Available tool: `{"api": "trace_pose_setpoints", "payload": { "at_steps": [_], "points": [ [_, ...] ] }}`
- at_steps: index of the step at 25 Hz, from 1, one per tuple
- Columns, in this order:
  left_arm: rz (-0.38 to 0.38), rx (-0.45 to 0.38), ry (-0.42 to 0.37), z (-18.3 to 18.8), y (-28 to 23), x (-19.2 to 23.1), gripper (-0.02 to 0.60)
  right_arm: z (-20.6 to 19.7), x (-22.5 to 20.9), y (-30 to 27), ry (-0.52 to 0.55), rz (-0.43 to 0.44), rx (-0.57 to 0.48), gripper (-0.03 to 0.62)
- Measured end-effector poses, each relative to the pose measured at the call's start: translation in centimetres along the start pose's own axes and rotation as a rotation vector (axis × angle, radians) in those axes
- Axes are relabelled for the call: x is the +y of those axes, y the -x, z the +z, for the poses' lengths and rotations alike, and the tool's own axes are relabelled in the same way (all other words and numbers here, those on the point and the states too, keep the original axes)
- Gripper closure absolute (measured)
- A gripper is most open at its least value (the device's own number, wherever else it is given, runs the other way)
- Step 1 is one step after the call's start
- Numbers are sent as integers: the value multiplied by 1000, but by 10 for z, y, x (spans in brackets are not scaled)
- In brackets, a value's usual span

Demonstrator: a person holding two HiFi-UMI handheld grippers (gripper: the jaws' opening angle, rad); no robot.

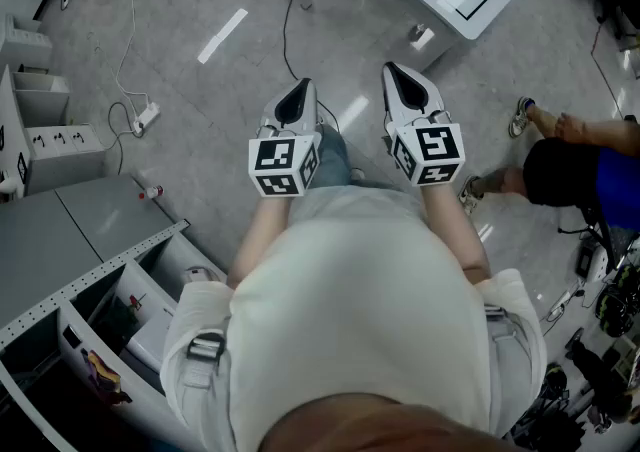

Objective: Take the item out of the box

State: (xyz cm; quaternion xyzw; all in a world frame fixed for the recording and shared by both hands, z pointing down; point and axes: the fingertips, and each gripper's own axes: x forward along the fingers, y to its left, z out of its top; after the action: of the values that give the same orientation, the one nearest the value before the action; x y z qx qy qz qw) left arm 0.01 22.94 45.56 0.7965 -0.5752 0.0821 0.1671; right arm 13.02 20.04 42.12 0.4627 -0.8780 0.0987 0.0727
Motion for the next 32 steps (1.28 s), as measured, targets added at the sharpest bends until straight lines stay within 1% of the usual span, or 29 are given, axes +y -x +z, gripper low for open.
{"api": "trace_pose_setpoints", "payload": {
  "at_steps": [8,12,15,23,32],
  "points": [
    [-11,-10,-11,3,5,-4,581,4,8,9,7,7,-12,596],
    [-16,-13,-2,8,-1,0,581,8,6,5,-22,10,-29,595],
    [-23,-4,6,8,-6,5,581,10,3,-2,-22,-1,-30,595],
    [-33,6,8,15,-35,26,581,14,-6,-40,-12,-4,-19,594],
    [-58,5,-6,42,-82,63,581,33,-20,-100,-26,-11,-29,594]
  ]
}}
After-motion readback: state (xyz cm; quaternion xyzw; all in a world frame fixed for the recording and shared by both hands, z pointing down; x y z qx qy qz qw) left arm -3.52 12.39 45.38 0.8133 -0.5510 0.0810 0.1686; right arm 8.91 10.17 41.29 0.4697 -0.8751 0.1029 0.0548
